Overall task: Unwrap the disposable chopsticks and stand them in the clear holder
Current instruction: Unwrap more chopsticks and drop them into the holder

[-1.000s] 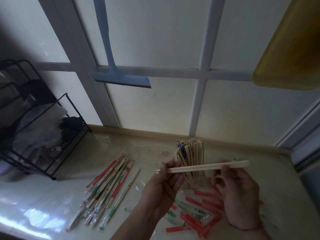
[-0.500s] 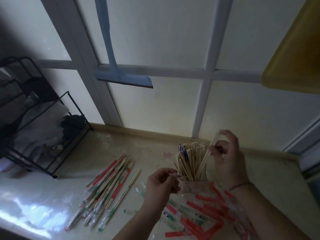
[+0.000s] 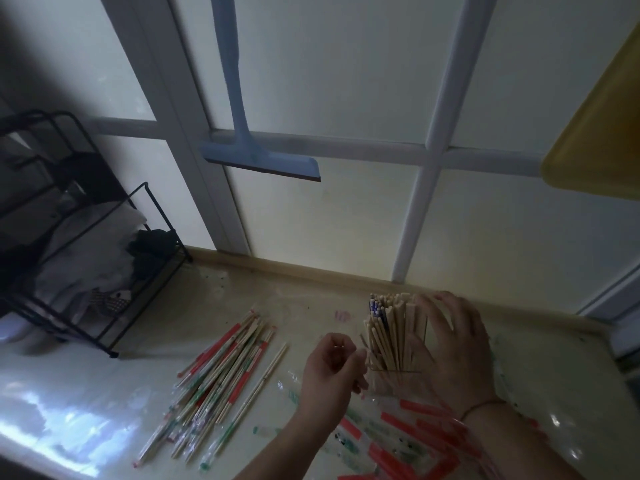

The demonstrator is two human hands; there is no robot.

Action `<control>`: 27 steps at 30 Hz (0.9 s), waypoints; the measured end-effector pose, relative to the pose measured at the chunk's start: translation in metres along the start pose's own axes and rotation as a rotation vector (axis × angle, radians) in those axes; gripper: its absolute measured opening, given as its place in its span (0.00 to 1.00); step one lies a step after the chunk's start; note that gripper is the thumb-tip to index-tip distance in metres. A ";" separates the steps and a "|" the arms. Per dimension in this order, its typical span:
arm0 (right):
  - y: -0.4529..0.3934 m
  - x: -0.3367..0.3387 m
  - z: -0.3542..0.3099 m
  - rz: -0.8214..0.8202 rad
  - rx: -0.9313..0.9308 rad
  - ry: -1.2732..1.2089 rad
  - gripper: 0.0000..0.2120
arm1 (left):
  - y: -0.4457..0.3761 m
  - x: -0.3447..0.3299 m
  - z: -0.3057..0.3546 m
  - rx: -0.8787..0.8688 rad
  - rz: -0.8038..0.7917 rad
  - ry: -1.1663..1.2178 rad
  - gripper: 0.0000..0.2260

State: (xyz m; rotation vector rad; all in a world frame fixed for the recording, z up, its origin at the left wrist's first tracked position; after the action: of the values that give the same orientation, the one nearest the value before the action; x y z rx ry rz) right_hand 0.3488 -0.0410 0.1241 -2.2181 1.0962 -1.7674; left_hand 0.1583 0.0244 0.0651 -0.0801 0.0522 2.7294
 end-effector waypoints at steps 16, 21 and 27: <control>0.031 0.024 -0.133 0.176 0.331 -0.334 0.18 | 0.010 0.185 -0.104 0.043 -0.244 -1.501 0.10; 0.039 0.026 -0.148 0.155 0.342 -0.351 0.16 | -0.009 0.173 -0.088 0.074 -0.282 -1.531 0.13; 0.053 0.028 -0.152 0.065 0.285 -0.409 0.12 | 0.001 0.145 -0.044 -0.050 -0.326 -0.801 0.06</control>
State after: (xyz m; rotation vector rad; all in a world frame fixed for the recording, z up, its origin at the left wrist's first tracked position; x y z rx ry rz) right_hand 0.1915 -0.0438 0.1696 -2.1979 0.7652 -1.2679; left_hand 0.0276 0.0787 0.0119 0.8970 -0.2347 2.2510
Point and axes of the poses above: each hand's wrist, its own y-axis away from the middle knuckle, its own x-axis out of the back of the hand, z = x × y, the point moved 9 cm from there along -y, towards the middle knuckle, and after that the axes turned 10 degrees about -x, right-handed, at the moved point
